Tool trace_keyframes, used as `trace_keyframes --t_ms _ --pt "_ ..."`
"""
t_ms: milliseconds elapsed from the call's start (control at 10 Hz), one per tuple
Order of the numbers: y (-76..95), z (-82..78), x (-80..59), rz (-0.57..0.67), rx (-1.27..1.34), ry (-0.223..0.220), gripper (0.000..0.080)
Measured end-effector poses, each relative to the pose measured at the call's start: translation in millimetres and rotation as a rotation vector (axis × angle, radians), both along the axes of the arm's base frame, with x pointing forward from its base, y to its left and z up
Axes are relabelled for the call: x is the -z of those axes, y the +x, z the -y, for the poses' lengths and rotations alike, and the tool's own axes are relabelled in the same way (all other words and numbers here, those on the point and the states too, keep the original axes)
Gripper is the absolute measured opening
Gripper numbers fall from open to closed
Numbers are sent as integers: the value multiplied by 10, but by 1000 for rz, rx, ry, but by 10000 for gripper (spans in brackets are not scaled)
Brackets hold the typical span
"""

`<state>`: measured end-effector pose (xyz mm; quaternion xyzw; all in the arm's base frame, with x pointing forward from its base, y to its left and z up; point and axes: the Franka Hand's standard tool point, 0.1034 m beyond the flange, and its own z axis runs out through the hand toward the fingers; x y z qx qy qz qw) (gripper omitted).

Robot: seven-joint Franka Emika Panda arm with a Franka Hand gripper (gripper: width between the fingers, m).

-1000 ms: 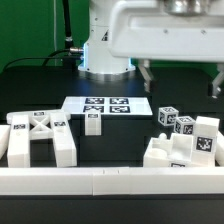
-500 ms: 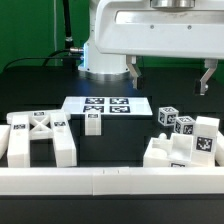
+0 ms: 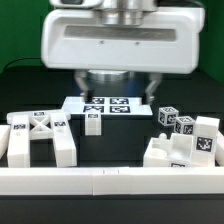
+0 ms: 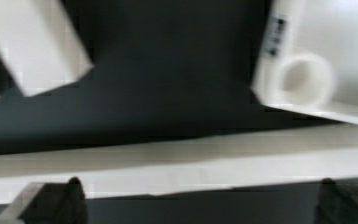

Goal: Assemble chair

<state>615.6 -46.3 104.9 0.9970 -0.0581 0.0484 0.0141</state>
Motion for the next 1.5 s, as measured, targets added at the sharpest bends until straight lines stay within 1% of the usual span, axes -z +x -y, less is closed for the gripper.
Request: trace_keyframes --t_ms 200,400,500,600,700,800,900,1300,1400,1500 --pt "10 -65 -3 1 7 3 649" --pt "1 -45 8 0 10 3 649" --pt "-68 28 71 3 1 -1 649" --pt "-262 111 192 7 6 -9 649" --pt "-490 165 286 -23 32 0 649" --pt "-575 196 307 -35 38 1 649" --pt "-585 224 307 -36 36 2 649" --pt "-598 212 323 -39 34 2 649" --pt "-684 240 386 -12 15 -11 649" --pt "-884 255 478 -12 -2 -18 649"
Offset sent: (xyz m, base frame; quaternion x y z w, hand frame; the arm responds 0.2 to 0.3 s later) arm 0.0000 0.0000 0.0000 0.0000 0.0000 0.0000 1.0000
